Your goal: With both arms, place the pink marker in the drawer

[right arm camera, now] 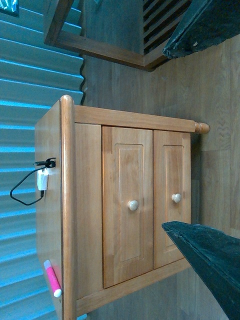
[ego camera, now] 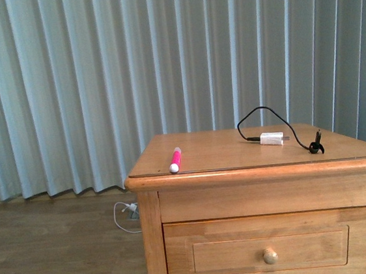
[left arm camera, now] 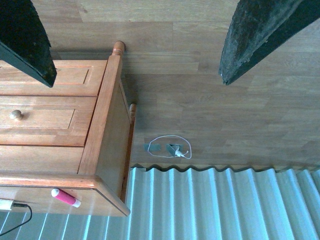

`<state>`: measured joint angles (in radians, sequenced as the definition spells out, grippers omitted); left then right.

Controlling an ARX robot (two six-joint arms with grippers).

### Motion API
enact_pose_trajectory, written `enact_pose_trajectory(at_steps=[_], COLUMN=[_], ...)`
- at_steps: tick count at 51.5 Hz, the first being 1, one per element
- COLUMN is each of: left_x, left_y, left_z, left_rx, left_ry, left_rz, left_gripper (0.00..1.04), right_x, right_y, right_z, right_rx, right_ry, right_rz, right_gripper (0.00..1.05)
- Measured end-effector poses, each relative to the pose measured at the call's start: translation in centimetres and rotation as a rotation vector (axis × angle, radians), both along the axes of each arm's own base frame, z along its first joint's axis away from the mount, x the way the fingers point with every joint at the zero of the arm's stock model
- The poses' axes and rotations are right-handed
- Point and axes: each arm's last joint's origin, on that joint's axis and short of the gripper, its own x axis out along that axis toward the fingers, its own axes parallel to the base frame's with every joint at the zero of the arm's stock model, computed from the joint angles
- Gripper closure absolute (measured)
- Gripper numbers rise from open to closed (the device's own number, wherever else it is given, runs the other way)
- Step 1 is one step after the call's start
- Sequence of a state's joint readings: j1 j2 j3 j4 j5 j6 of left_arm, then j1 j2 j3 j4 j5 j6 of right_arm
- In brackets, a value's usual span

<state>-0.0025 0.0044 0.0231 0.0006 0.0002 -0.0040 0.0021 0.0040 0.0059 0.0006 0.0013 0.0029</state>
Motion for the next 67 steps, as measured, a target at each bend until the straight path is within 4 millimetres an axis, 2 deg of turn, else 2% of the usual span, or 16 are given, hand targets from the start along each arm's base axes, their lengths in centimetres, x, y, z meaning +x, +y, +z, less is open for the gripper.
enact_pose_trajectory(at_steps=[9,13,16,23,30,39,43,49,67], left_x=[0.0,0.0,0.0,0.0,0.0,0.0,0.0,0.0,0.0], left_y=[0.0,0.0,0.0,0.0,0.0,0.0,0.0,0.0,0.0], left_z=[0.0,0.0,0.0,0.0,0.0,0.0,0.0,0.0,0.0], left_rx=[0.0,0.0,0.0,0.0,0.0,0.0,0.0,0.0,0.0], left_ry=[0.0,0.0,0.0,0.0,0.0,0.0,0.0,0.0,0.0], left_rz=[0.0,0.0,0.0,0.0,0.0,0.0,0.0,0.0,0.0], left_gripper=[0.06,0.06,0.06,0.06,0.06,0.06,0.06,0.06,0.06], right_x=[0.0,0.2,0.7,2.8,6.5,12.2,15.7,19.3,27.7], right_y=[0.0,0.2,0.5,1.3,2.9,5.1,6.7,8.6,13.1], right_z=[-0.1,-0.3,-0.7,0.2,1.0,0.4,-0.8,-2.5,-5.0], right_rx=[-0.001,0.001,0.001,-0.02,-0.034,-0.045,-0.053,-0.066,-0.054], right_ry=[0.013,0.253,0.334,0.34,0.334,0.365,0.395,0.432,0.413], right_rz=[-0.003,0.011,0.024,0.045,0.085,0.095,0.103,0.115,0.095], right_gripper=[0.08,0.08,0.08,0.08,0.08,0.08,0.08,0.08,0.08])
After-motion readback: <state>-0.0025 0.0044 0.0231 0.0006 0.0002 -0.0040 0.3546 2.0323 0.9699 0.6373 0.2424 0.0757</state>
